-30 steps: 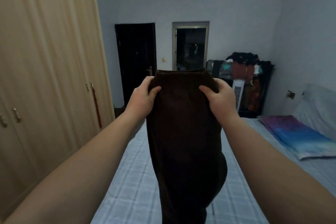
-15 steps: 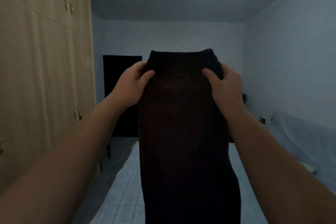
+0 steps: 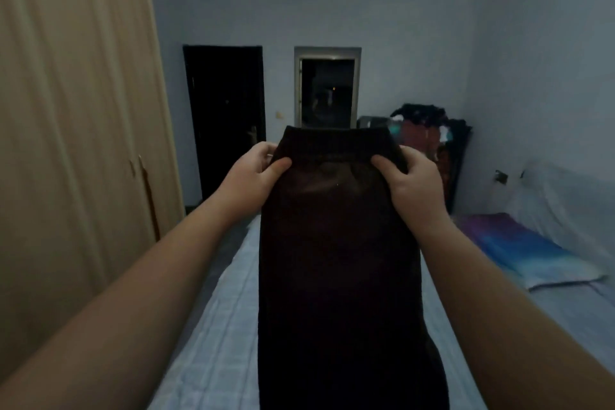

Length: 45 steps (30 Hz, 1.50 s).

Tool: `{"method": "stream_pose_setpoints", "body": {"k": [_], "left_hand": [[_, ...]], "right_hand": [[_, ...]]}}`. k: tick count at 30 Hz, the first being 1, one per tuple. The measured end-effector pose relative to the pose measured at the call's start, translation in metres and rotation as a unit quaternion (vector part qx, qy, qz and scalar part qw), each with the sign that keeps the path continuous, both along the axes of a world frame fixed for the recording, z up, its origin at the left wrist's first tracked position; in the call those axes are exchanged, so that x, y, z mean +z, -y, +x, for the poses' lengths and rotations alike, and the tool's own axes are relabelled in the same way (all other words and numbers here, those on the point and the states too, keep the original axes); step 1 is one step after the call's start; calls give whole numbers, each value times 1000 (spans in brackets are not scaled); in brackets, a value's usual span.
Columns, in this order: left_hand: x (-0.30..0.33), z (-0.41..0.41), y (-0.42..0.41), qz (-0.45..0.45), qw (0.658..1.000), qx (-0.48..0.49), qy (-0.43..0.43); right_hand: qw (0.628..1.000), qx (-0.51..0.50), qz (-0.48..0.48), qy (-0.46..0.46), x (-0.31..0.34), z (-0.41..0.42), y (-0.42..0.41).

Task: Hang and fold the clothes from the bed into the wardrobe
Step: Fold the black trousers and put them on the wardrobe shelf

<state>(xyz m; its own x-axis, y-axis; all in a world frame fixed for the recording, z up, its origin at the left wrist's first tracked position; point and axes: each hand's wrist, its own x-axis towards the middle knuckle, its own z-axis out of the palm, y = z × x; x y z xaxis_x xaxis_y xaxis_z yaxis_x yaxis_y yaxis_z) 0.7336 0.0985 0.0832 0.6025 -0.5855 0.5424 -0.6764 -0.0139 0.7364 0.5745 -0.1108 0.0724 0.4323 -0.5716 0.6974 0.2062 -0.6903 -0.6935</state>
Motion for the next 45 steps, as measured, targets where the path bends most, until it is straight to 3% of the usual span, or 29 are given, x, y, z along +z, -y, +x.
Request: {"method": "stream_pose_setpoints", "body": {"k": [6, 13, 17, 20, 22, 24, 27, 29, 31, 36, 41, 45], "left_hand": [[-123, 93, 86, 81, 992, 46, -84], [-299, 209, 194, 169, 960, 116, -192], [-395, 266, 255, 160, 925, 171, -298], [-463, 298, 288, 103, 905, 201, -361], [-510, 309, 299, 112, 915, 203, -330], [-561, 307, 302, 210, 933, 165, -240], [-643, 279, 295, 349, 931, 97, -49], [-685, 256, 288, 453, 888, 73, 22], [-718, 246, 283, 524, 847, 82, 33], [-774, 246, 280, 552, 823, 112, 79], [-807, 244, 277, 533, 824, 146, 127], [-798, 239, 265, 508, 844, 121, 124]], "right_hand": [[990, 32, 92, -105, -131, 96, 86], [948, 41, 197, -247, -318, 220, 193], [928, 19, 214, -306, -415, 285, 238], [915, 2, 228, -332, -485, 325, 267], [897, 3, 297, -328, -535, 344, 276], [888, 8, 319, -331, -584, 350, 271], [906, 53, 176, -381, -660, 338, 247], [889, 59, 32, -453, -698, 324, 230], [850, 43, -57, -521, -722, 315, 220], [790, 23, -124, -600, -766, 312, 220], [792, -10, -155, -591, -797, 312, 221], [792, -9, -150, -592, -782, 303, 214]]}}
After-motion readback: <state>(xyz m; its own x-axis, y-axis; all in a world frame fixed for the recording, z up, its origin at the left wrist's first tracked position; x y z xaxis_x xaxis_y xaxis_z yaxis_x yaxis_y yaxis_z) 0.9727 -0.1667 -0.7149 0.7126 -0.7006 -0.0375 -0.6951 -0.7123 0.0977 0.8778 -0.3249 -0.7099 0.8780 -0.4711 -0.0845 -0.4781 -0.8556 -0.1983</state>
